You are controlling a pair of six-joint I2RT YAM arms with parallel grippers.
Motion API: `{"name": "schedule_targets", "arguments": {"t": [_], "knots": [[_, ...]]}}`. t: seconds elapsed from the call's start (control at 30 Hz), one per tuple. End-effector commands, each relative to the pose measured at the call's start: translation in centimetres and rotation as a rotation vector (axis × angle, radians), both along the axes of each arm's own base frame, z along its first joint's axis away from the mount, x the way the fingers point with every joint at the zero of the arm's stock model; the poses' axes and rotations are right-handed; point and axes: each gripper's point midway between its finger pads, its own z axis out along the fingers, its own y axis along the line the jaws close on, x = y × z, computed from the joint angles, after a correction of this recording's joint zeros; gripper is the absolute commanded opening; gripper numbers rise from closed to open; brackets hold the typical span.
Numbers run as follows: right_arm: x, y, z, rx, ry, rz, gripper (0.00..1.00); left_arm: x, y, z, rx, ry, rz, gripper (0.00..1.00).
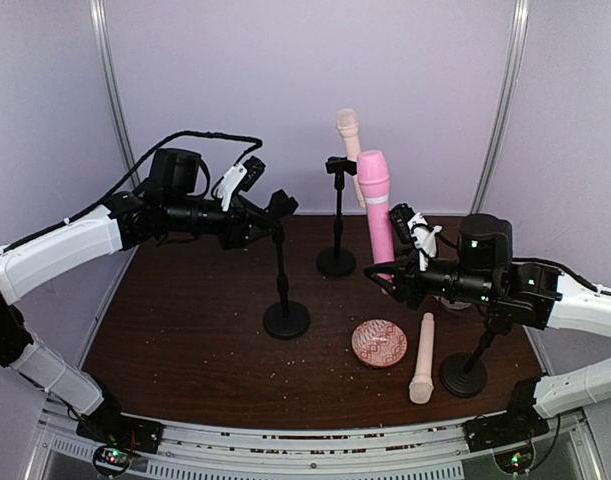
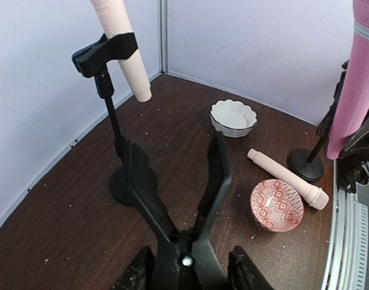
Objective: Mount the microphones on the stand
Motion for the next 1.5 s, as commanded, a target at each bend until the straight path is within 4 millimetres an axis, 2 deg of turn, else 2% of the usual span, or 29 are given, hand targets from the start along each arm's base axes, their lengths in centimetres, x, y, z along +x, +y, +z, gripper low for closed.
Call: {"name": "schedule_targets", "arguments": {"t": [0.0, 0.13, 0.23, 0.37, 0.47, 0.63, 0.8, 1.2, 1.47], "knots": [[0.3, -0.1, 0.9, 0.033, -0.023, -0.010, 0.04, -0.3, -0.3, 0.8, -0.013, -0.026, -0.054, 0.26], [0.4, -0.3, 1.1, 0.017, -0.045, -0.010, 0.04, -1.6, -0.4, 1.6, -0.039, -0.067, -0.113, 0.15], [0.9, -0.3, 1.3, -0.012, -0.092, -0.021, 0.04, -4.1, -0.6, 2.6, -0.104, -0.128, -0.231, 0.07], [2.3, 0.1, 1.0, -0.066, -0.153, -0.053, 0.02, -7.9, -0.7, 3.1, -0.174, -0.173, -0.422, 0.03], [3.1, 1.5, 1.0, -0.090, -0.165, -0.033, 0.00, -8.9, -0.6, 3.1, -0.186, -0.180, -0.470, 0.01], [2.7, 4.6, 0.6, -0.113, -0.189, 0.099, 0.00, -9.5, -0.4, 3.2, -0.209, -0.178, -0.487, 0.00], [1.7, 6.6, 1.6, -0.068, -0.201, 0.188, 0.00, -10.0, -0.4, 3.1, -0.228, -0.153, -0.508, 0.00], [1.8, 9.4, 1.8, -0.116, -0.183, 0.243, 0.00, -10.3, -1.0, 3.1, -0.254, -0.107, -0.526, 0.00], [1.1, 10.3, 0.7, -0.174, -0.160, 0.299, 0.00, -9.7, -1.5, 2.8, -0.239, -0.065, -0.510, 0.00]]}}
